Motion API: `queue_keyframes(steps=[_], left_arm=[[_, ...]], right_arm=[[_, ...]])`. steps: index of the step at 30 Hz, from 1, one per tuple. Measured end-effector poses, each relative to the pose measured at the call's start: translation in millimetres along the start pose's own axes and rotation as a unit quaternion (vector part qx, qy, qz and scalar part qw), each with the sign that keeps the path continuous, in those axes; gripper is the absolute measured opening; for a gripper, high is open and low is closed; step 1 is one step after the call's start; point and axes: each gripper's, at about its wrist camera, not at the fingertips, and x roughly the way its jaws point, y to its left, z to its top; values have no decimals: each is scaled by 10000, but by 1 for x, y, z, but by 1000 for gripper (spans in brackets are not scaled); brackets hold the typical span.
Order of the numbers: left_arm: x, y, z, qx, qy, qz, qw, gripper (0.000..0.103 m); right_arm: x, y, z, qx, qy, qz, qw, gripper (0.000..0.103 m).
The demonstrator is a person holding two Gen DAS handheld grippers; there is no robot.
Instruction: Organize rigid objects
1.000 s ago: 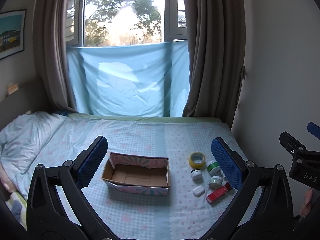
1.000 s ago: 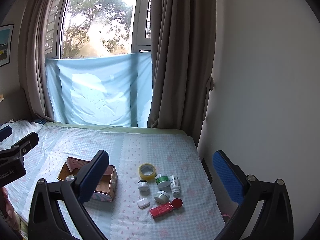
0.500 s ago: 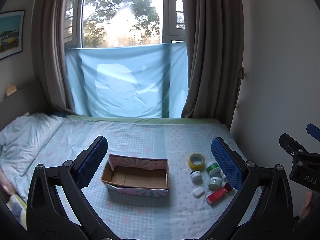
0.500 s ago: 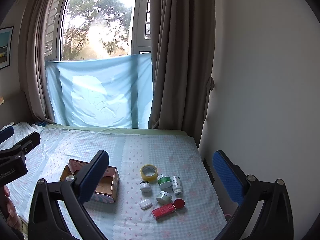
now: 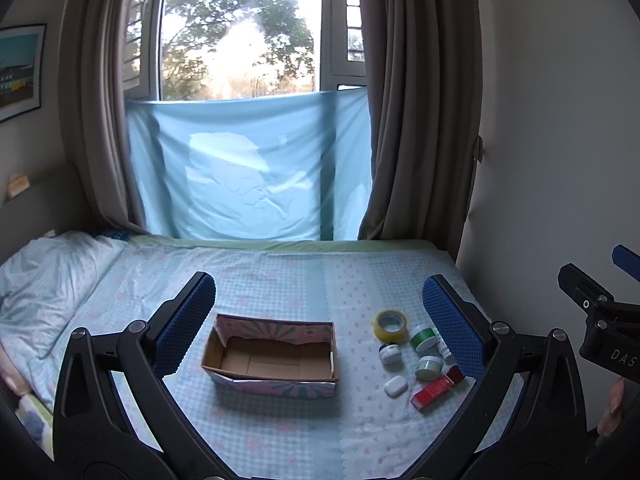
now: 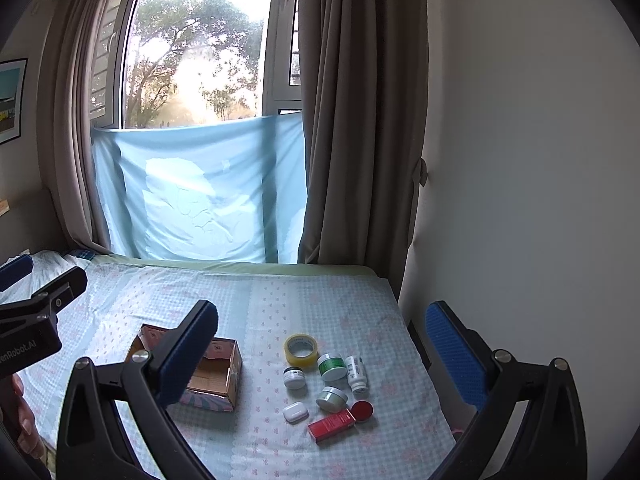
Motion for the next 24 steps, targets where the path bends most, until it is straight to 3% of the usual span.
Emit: queue_keyframes(steps=[24], left_arm=[[9, 3, 2, 97, -22, 60, 9999, 103]], right_arm=[[1, 7, 0, 36, -117, -39, 9999, 103]])
